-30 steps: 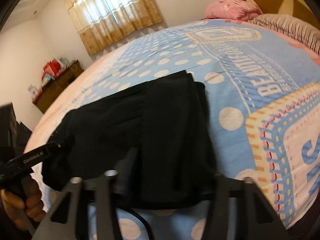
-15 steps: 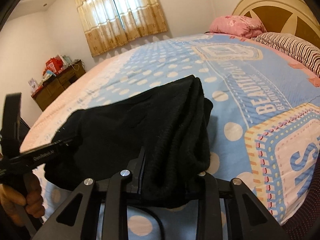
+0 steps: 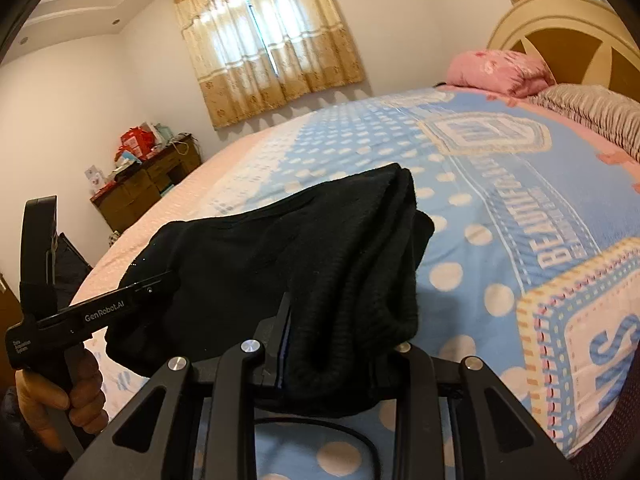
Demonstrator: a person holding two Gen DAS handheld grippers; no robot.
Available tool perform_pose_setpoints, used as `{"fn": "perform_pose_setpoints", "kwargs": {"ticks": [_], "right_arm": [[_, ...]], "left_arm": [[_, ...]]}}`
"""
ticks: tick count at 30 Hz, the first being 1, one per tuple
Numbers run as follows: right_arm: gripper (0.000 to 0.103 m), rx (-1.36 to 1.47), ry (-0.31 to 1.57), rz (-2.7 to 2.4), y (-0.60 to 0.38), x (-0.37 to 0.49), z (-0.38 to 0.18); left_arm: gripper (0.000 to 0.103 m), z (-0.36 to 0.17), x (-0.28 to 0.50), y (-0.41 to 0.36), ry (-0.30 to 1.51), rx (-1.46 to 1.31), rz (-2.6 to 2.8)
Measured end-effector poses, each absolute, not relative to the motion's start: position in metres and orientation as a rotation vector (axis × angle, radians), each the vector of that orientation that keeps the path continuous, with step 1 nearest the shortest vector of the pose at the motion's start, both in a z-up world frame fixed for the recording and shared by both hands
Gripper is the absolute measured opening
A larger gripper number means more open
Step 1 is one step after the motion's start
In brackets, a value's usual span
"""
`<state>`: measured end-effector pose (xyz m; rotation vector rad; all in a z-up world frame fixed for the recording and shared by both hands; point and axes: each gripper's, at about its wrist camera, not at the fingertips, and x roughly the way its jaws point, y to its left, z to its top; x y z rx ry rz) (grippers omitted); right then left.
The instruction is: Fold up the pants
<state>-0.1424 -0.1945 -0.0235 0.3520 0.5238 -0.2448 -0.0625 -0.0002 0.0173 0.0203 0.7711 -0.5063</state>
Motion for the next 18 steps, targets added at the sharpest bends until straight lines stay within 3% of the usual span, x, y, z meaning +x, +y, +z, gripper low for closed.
{"fn": "perform_pose_setpoints", "kwargs": {"ticks": [18], "right_arm": [[0.029,0.307,0.458,-0.079,-0.146,-0.083,0.011]], "left_arm": [[0.026,0.040,-0.035,0.057,0.717,-0.034,-0.358]]}}
